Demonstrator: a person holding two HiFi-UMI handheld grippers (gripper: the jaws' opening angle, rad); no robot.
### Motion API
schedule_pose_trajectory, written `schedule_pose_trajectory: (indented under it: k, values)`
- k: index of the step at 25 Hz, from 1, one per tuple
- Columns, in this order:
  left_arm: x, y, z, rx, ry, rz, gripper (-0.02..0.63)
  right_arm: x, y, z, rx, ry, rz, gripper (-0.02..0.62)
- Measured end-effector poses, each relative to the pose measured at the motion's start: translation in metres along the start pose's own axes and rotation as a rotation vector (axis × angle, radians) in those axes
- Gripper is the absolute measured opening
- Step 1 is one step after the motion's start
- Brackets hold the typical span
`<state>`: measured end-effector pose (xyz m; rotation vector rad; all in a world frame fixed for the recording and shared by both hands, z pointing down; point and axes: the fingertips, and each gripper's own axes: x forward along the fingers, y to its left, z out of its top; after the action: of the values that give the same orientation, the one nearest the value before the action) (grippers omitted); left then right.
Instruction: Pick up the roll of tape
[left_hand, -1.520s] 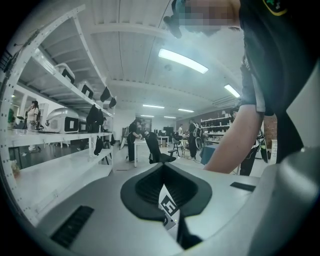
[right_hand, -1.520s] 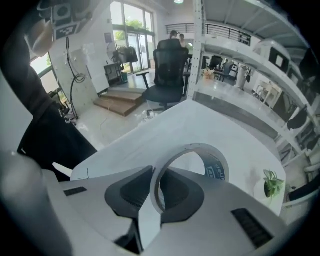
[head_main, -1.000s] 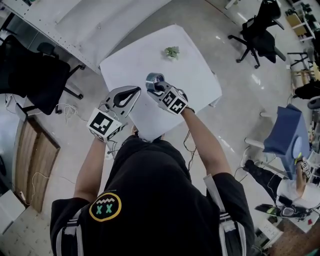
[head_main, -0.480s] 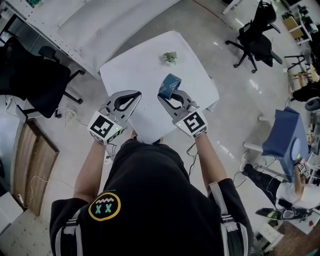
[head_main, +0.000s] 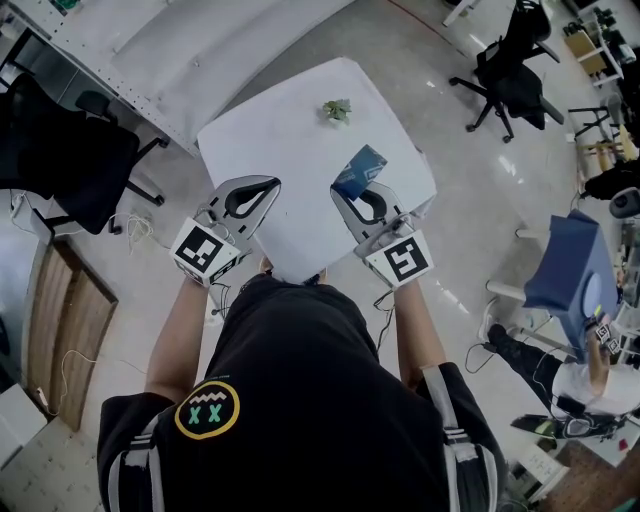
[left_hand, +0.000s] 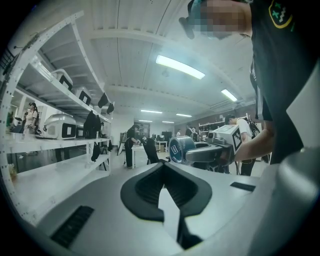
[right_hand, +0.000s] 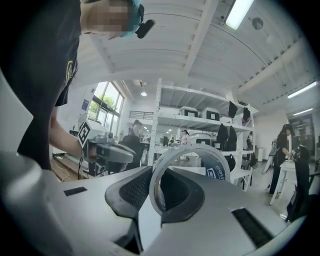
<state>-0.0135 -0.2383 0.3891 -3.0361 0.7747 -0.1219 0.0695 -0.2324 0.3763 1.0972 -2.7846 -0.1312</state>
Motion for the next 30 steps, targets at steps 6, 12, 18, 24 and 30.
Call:
schedule_pose_trajectory:
  k: [6,12,18,24,30]
  values:
    - [0.003,-0.003,0.002,0.002,-0.003,-0.003,0.017,-0.003,0.001,-0.003,0.016,-0.002,0.002,0.071]
    - [0.005,-0.006,0.004,0.007,-0.004,-0.007,0.017,-0.005,0.002,-0.009,0.019,0.025,-0.008,0.067]
    - [0.004,-0.006,0.004,0.010,-0.007,-0.002,0.017,-0.005,0.003,-0.008,0.017,0.009,-0.003,0.067]
    - [0.005,-0.008,0.004,0.009,-0.007,-0.006,0.017,-0.005,0.002,-0.006,0.017,0.016,-0.008,0.067]
    - [0.004,-0.006,0.006,0.000,-0.006,-0.004,0.017,0.000,0.005,0.007,0.026,-0.047,0.008,0.067]
